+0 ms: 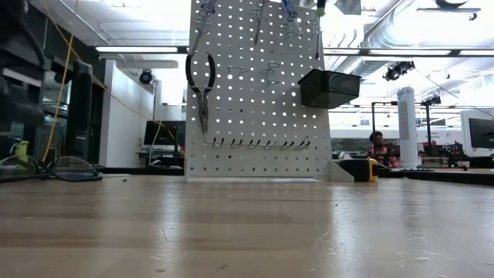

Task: Hang tools onto peg board
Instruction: Hang the red allen wrench on the peg board

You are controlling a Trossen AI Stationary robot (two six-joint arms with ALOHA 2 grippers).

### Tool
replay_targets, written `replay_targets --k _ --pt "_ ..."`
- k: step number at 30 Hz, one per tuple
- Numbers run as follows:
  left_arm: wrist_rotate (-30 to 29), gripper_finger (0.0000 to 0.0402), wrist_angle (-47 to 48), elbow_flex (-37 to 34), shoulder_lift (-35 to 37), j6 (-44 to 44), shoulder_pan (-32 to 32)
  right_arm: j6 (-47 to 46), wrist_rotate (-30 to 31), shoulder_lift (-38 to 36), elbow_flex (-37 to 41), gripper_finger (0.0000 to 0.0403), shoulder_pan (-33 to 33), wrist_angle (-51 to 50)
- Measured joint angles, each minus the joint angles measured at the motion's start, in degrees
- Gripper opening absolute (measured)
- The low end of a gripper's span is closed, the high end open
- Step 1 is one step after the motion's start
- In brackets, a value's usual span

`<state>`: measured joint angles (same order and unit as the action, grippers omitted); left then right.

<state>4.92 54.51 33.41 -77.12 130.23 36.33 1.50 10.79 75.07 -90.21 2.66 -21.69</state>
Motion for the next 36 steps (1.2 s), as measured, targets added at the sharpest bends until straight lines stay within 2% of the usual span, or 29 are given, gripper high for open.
replay_targets --k 12,19,24,27,31,36 --pt "-1.9 0.0121 1.4 1.1 -0.3 1.3 -2.1 -1.2 -0.2 0.0 0.0 0.0129 0.0 -0.3" --pt "-2.3 0.0121 -4.1 -1.1 -2.5 1.3 -2.7 -1.5 -0.2 0.0 0.0 0.0129 0.0 -0.3" --pt "-2.5 0.0118 -3.6 -0.3 -4.3 1.7 -2.7 -1.7 -0.2 0.0 0.0 0.0129 0.0 -0.3" --pt "-3.5 0.0092 -4.0 -0.1 -3.9 1.1 -2.8 -1.7 -0.2 0.0 0.0 0.0129 0.0 -0.2" --pt "-5.0 0.0016 -5.6 -0.1 -3.9 0.1 -3.1 -1.7 -0.2 0.0 0.0 0.0129 0.0 0.0" --pt "-7.9 0.0004 -7.6 1.5 -3.1 -1.2 -3.3 -1.6 -0.3 -0.1 0.0 0.0129 0.0 0.1"
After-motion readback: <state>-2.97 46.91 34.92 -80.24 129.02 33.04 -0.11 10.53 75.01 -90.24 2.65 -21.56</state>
